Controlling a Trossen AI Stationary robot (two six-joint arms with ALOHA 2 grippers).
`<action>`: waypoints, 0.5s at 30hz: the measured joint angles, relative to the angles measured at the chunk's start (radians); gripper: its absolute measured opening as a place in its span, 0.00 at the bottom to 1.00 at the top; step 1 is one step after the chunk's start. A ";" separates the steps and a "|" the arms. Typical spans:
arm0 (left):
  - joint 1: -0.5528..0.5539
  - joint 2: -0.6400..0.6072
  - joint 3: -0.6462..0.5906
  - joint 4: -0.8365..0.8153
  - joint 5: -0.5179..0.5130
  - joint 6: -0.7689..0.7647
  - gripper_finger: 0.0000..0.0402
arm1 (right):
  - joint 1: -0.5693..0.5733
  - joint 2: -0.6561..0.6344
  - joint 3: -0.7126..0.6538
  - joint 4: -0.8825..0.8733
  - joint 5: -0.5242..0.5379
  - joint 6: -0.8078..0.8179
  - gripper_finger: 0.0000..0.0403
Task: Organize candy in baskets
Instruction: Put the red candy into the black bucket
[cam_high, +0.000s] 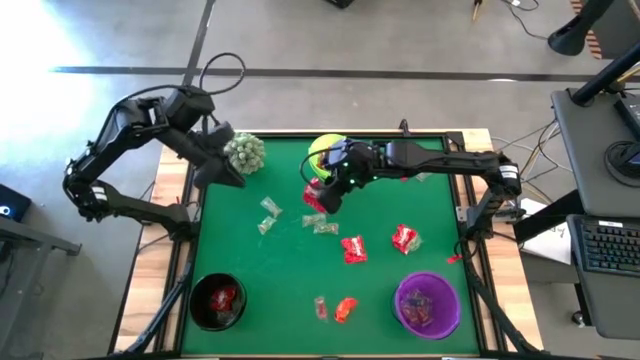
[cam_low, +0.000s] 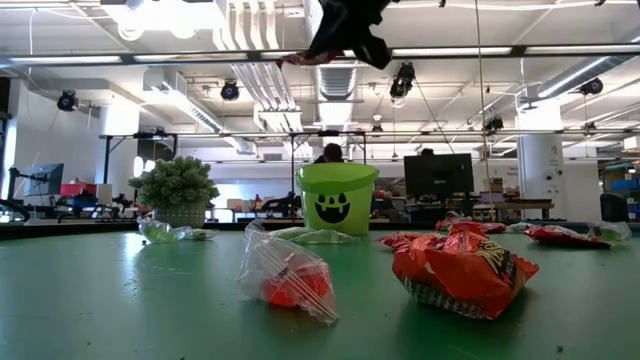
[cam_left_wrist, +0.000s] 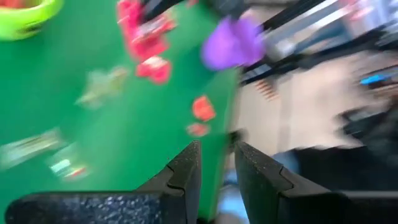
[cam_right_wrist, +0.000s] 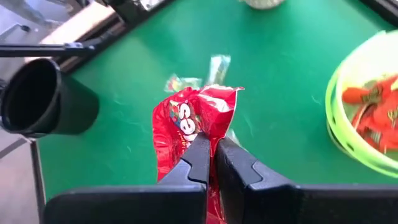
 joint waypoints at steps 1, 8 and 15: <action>0.000 -0.001 0.000 0.042 0.033 -0.047 0.21 | 0.002 0.000 0.009 0.000 -0.001 -0.006 0.02; -0.001 0.011 0.000 0.112 0.123 -0.145 0.34 | 0.012 0.000 0.084 0.004 -0.002 -0.016 0.02; -0.002 0.062 0.000 0.110 -0.112 -0.033 0.48 | 0.019 0.000 0.168 0.030 0.000 -0.059 0.02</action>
